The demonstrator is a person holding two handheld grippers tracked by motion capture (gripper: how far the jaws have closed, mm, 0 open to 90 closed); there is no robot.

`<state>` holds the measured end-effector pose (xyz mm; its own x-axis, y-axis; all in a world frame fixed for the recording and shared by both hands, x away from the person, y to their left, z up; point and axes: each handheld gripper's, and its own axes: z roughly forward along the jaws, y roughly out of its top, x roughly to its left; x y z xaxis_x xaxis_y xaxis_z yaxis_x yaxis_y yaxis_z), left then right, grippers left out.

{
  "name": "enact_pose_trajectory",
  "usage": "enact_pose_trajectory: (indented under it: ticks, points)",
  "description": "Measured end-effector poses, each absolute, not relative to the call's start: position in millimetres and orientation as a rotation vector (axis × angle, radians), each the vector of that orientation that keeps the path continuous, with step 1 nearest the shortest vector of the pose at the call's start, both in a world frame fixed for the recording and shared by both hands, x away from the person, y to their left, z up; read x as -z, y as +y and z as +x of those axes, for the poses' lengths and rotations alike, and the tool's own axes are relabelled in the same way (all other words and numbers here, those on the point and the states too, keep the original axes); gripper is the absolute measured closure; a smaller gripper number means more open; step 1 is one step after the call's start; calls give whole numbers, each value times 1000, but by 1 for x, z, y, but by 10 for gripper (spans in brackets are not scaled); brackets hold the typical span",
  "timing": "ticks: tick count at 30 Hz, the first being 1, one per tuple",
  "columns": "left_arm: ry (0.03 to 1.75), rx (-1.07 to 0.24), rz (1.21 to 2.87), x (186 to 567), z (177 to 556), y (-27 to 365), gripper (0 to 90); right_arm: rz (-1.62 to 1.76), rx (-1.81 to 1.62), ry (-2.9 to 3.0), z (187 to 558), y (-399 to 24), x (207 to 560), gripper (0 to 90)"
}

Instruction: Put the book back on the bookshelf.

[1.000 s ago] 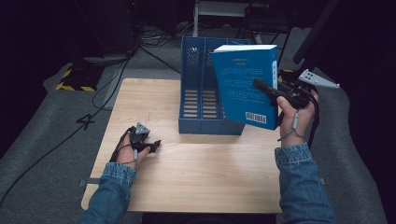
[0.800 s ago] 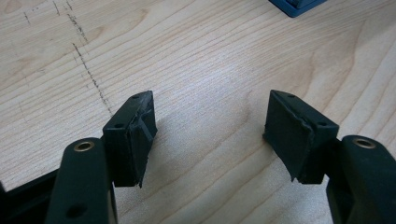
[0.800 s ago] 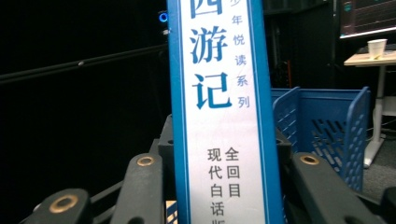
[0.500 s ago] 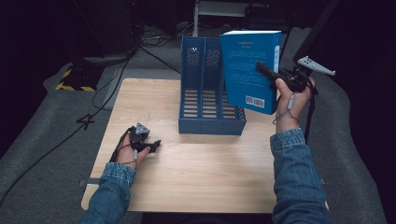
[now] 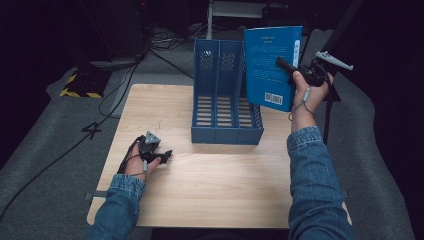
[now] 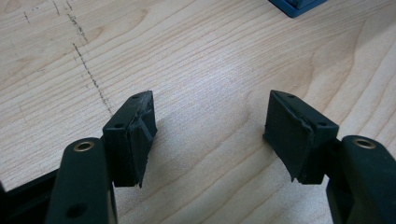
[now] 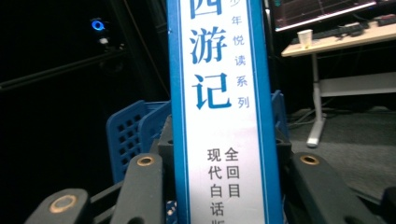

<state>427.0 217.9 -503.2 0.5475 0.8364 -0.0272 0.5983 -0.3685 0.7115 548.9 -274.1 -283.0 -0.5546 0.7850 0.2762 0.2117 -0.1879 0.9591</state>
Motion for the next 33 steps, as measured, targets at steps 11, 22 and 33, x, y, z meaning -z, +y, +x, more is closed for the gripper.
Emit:
enact_pose_trajectory:
  ticks: [11, 22, 33]
  points:
    - [1151, -448, 2101, 503, 427, 218, 342, 1211, -1700, 1650, 571, -251, 292, 618]
    - [1151, -449, 2102, 503, 427, 218, 342, 1221, -1683, 1678, 571, -231, 296, 612]
    - [1155, -452, 2103, 503, 428, 216, 342, 1230, -1636, 1745, 573, -221, 314, 608]
